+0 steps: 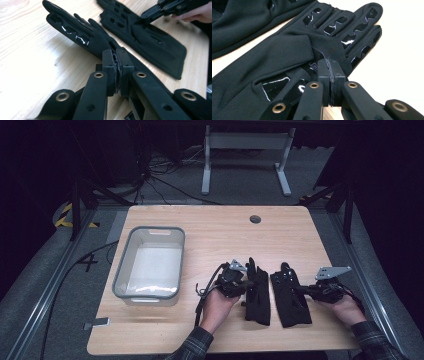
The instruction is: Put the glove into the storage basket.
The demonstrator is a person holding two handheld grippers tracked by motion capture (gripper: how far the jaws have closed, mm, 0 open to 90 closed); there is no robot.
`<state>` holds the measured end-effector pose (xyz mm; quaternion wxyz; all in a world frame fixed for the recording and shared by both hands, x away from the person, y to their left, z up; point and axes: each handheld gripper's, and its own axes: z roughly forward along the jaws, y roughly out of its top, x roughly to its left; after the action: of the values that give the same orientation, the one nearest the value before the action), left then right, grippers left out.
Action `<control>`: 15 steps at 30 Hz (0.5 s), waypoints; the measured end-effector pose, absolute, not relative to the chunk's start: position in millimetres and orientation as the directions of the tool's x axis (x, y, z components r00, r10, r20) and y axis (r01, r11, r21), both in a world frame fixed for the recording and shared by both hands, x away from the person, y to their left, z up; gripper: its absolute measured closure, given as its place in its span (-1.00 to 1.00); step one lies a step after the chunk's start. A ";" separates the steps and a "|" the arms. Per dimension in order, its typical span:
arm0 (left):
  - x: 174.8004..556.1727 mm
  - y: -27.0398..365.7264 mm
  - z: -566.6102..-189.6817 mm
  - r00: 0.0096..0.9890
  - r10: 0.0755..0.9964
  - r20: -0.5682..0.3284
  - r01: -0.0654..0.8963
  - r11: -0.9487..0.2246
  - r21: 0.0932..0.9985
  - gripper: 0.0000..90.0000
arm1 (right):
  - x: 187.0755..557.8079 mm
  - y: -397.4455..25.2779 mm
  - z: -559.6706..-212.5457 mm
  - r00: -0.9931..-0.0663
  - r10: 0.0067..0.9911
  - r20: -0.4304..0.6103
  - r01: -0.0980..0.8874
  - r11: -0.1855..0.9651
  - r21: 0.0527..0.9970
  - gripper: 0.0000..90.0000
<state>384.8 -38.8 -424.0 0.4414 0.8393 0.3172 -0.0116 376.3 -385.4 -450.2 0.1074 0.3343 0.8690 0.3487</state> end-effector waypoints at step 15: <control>385.5 -37.7 -419.6 0.802 0.493 -0.336 0.544 -0.374 0.751 0.94 | 377.3 -370.2 -450.8 -0.770 0.636 0.054 0.495 0.541 0.680 1.00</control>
<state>385.5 -37.7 -419.6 0.4638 0.8283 0.3132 -0.0276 377.3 -370.2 -450.8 0.0999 0.3242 0.8721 0.3526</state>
